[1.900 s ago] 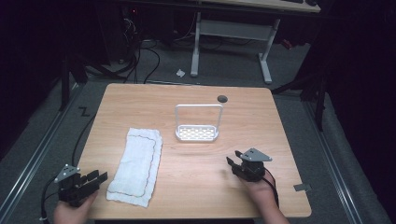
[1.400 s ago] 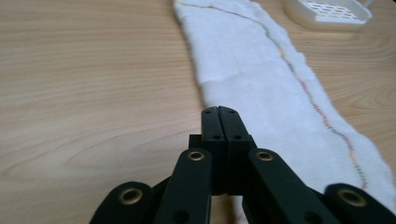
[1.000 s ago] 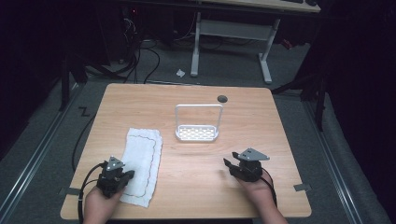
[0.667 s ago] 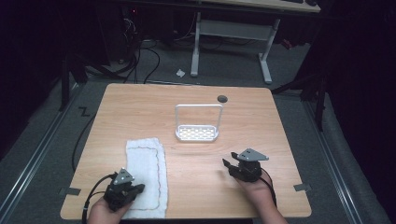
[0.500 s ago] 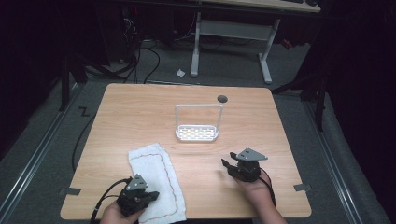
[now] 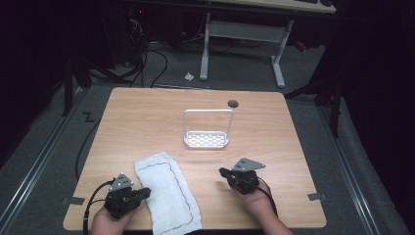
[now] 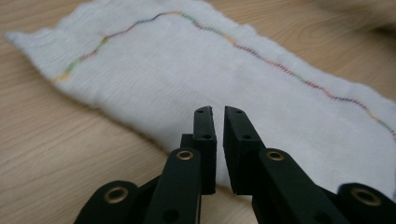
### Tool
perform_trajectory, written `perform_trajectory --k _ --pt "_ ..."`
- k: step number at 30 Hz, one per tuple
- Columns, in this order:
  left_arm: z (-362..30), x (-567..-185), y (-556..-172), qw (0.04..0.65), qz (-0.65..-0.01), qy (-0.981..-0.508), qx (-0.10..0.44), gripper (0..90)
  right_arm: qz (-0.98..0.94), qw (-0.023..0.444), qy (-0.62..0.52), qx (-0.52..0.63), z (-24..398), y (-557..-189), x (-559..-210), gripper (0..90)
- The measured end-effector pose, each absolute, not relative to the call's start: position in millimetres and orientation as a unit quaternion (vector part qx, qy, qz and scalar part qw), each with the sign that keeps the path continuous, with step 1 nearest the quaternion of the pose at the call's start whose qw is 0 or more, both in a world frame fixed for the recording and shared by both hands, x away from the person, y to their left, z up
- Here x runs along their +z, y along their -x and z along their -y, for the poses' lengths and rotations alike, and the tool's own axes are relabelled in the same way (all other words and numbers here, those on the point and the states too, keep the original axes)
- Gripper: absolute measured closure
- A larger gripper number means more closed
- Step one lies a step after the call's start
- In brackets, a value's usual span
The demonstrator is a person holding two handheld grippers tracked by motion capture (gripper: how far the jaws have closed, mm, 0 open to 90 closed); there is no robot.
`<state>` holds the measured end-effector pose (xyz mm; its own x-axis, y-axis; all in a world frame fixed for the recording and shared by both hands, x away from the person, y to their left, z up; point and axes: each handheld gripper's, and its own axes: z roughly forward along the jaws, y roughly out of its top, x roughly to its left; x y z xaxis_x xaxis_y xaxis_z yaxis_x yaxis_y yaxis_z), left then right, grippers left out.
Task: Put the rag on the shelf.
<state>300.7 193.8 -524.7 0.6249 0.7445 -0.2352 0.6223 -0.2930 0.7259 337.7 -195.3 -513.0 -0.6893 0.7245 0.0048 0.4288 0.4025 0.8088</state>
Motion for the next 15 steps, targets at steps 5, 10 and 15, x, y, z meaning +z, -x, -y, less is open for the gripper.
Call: perform_trajectory --k 5,10,15 --pt "-189.6 -525.6 -302.5 0.408 -0.426 -0.804 0.081 81.7 -0.844 0.162 -0.314 0.404 152.7 -344.0 -514.7 89.3" --pt "-185.8 -529.1 -305.9 0.394 -0.423 -0.812 0.081 83.1 -0.853 0.123 -0.288 0.417 103.2 -353.3 -524.3 90.0" --pt "-188.1 -530.4 -307.5 0.399 -0.424 -0.810 0.073 83.5 -0.867 0.116 -0.277 0.399 70.7 -363.4 -530.3 90.0"
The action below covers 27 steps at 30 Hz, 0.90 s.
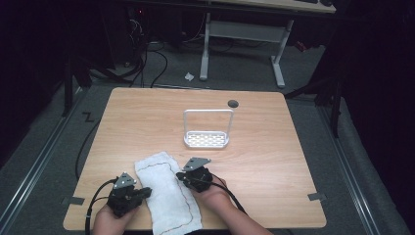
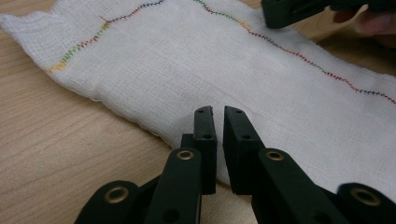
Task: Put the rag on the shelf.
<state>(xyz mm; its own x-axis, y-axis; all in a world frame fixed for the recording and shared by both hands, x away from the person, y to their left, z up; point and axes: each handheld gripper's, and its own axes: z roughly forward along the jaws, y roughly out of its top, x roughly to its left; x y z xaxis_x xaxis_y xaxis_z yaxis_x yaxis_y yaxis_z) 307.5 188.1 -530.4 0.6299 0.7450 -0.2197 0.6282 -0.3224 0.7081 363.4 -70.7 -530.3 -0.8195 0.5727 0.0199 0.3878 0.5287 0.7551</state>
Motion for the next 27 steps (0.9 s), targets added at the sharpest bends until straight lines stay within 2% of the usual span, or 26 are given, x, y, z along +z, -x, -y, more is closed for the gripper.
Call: perform_trajectory --k 8,13,19,21,25,26,27 --pt "-181.6 -532.1 -311.1 0.404 -0.427 -0.806 0.069 83.5 -0.880 0.112 -0.262 0.379 75.1 -357.1 -531.5 90.0" --pt "-157.9 -531.3 -316.6 0.405 -0.416 -0.812 0.052 83.0 -0.878 0.114 -0.272 0.376 98.6 -342.4 -530.9 90.0" --pt "-106.5 -530.7 -317.2 0.402 -0.368 -0.837 0.052 83.8 -0.864 0.110 -0.311 0.381 151.3 -315.3 -531.9 90.0" --pt "-96.0 -531.3 -315.5 0.406 -0.363 -0.837 0.041 83.8 -0.862 0.110 -0.316 0.382 155.4 -313.2 -531.9 90.0" --pt "-93.1 -530.2 -311.3 0.413 -0.358 -0.836 0.045 82.6 -0.839 0.113 -0.340 0.410 169.9 -311.7 -523.8 87.8" --pt "-97.1 -529.0 -309.5 0.420 -0.360 -0.832 0.047 79.0 -0.827 0.136 -0.355 0.414 174.7 -319.6 -518.2 86.0" --pt "-97.1 -529.0 -309.5 0.420 -0.360 -0.832 0.047 78.3 -0.827 0.136 -0.355 0.414 174.7 -319.6 -518.2 86.0"
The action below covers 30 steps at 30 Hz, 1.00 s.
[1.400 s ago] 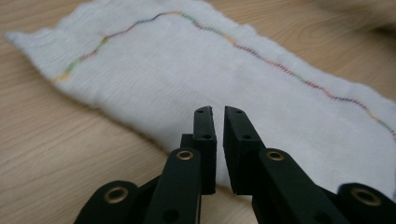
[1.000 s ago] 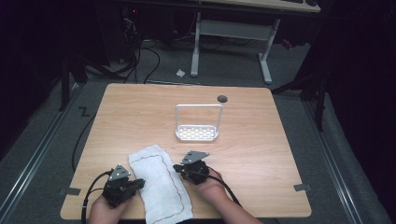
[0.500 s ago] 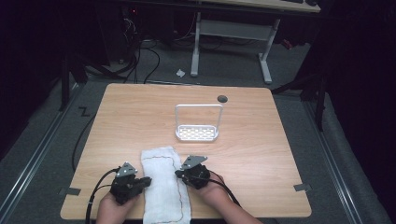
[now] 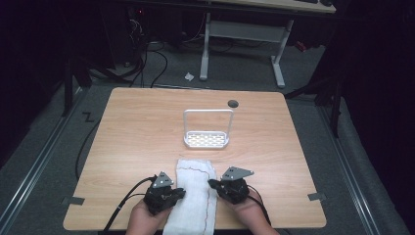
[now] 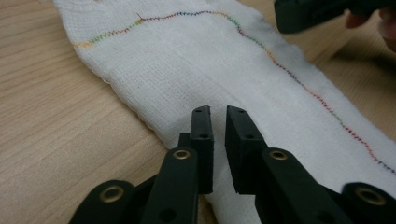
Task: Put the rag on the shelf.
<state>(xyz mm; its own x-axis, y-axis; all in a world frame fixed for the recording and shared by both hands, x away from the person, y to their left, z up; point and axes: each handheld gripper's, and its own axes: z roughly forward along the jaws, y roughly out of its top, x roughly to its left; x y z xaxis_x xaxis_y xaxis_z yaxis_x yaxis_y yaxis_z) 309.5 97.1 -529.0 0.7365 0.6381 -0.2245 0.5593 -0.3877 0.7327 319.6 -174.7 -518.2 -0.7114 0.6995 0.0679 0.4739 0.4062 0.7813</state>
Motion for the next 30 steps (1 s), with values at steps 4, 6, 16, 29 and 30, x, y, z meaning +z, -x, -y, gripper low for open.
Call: perform_trajectory --k 4,6,16,29,30 --pt "-109.4 -529.0 -306.4 0.424 -0.358 -0.830 0.051 76.9 -0.803 0.153 -0.406 0.410 186.4 -347.7 -518.8 83.7" --pt "-112.1 -532.8 -304.9 0.420 -0.360 -0.832 0.051 76.1 -0.798 0.153 -0.428 0.395 188.2 -365.3 -525.2 80.4" --pt "-108.5 -535.2 -301.8 0.412 -0.356 -0.836 0.071 73.8 -0.804 0.134 -0.428 0.391 174.6 -375.1 -533.0 74.1" --pt "-107.7 -534.5 -302.1 0.405 -0.347 -0.842 0.079 72.5 -0.802 0.172 -0.405 0.403 174.3 -371.8 -511.6 89.6" --pt "-107.8 -534.5 -302.3 0.405 -0.348 -0.842 0.078 72.1 -0.802 0.176 -0.402 0.406 173.0 -374.4 -508.0 89.6"
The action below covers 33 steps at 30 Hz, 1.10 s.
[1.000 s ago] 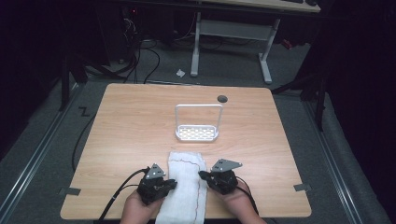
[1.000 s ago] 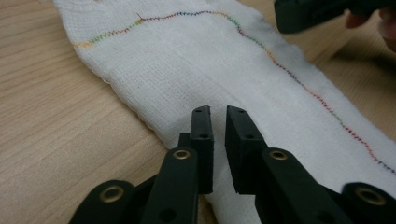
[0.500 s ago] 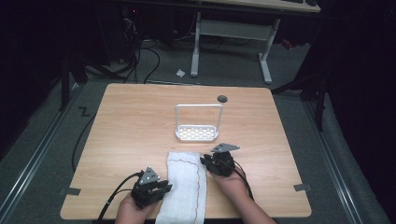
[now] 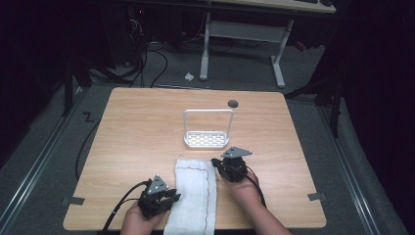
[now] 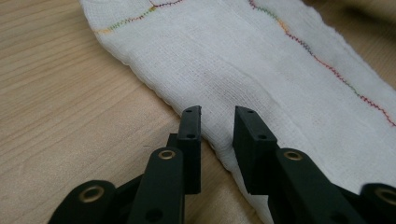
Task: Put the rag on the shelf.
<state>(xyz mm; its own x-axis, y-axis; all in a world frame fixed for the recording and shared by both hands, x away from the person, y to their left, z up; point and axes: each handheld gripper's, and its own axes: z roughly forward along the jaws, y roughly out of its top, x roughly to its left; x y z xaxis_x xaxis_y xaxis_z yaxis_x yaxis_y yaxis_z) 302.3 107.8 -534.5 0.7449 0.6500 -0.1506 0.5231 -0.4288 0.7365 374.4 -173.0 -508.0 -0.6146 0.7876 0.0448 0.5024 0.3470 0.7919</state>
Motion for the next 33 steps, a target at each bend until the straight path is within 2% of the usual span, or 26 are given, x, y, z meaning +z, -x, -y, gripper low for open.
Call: perform_trajectory --k 4,5,6,8,12,13,18,21,23,24,26,27,29,31,32,33 --pt "-108.8 -534.5 -303.8 0.408 -0.353 -0.839 0.076 69.6 -0.811 0.180 -0.404 0.383 164.3 -388.4 -514.3 89.5" --pt "-106.5 -534.8 -302.3 0.422 -0.369 -0.825 0.066 69.6 -0.813 0.176 -0.408 0.375 162.8 -391.0 -517.6 89.5" --pt "-105.6 -534.4 -301.7 0.436 -0.380 -0.814 0.059 68.0 -0.816 0.175 -0.408 0.369 161.7 -394.8 -522.2 89.4" --pt "-115.6 -527.8 -307.6 0.430 -0.359 -0.825 0.073 62.7 -0.820 0.170 -0.409 0.363 160.0 -399.9 -531.7 89.1" --pt "-124.7 -520.4 -328.0 0.444 -0.387 -0.805 0.076 55.6 -0.820 0.172 -0.406 0.366 159.6 -400.1 -532.9 88.0" --pt "-128.0 -521.4 -342.2 0.441 -0.409 -0.794 0.085 54.1 -0.816 0.167 -0.411 0.370 160.9 -401.2 -533.4 82.8" --pt "-125.2 -529.2 -379.2 0.430 -0.447 -0.779 0.086 49.2 -0.795 0.165 -0.423 0.402 169.8 -395.3 -524.3 75.5" --pt "-121.9 -533.0 -388.6 0.435 -0.455 -0.773 0.074 48.3 -0.791 0.158 -0.418 0.419 171.5 -391.0 -519.5 71.9" --pt "-117.0 -535.4 -391.4 0.431 -0.456 -0.775 0.077 47.8 -0.796 0.142 -0.409 0.423 168.2 -385.3 -518.1 65.3" --pt "-115.6 -536.0 -391.5 0.432 -0.455 -0.775 0.080 49.0 -0.801 0.144 -0.407 0.415 163.7 -382.7 -520.8 59.5" --pt "-113.6 -536.7 -392.2 0.434 -0.458 -0.771 0.080 50.0 -0.803 0.146 -0.407 0.411 161.7 -383.0 -523.0 56.7" --pt "-113.1 -536.9 -392.6 0.435 -0.460 -0.770 0.079 54.0 -0.803 0.147 -0.411 0.407 160.9 -385.5 -526.1 54.3" --pt "-111.8 -537.1 -392.7 0.433 -0.461 -0.770 0.083 59.7 -0.798 0.122 -0.431 0.404 162.2 -393.0 -532.7 52.5" --pt "-110.4 -537.9 -392.6 0.436 -0.461 -0.769 0.077 62.2 -0.798 0.119 -0.433 0.402 162.4 -395.1 -534.7 52.3" --pt "-109.7 -538.3 -392.2 0.437 -0.460 -0.769 0.077 65.1 -0.796 0.117 -0.434 0.405 162.5 -396.5 -536.2 52.8" --pt "-108.6 -538.9 -391.3 0.437 -0.456 -0.771 0.075 73.6 -0.800 0.110 -0.428 0.406 161.8 -397.3 -536.1 64.7"
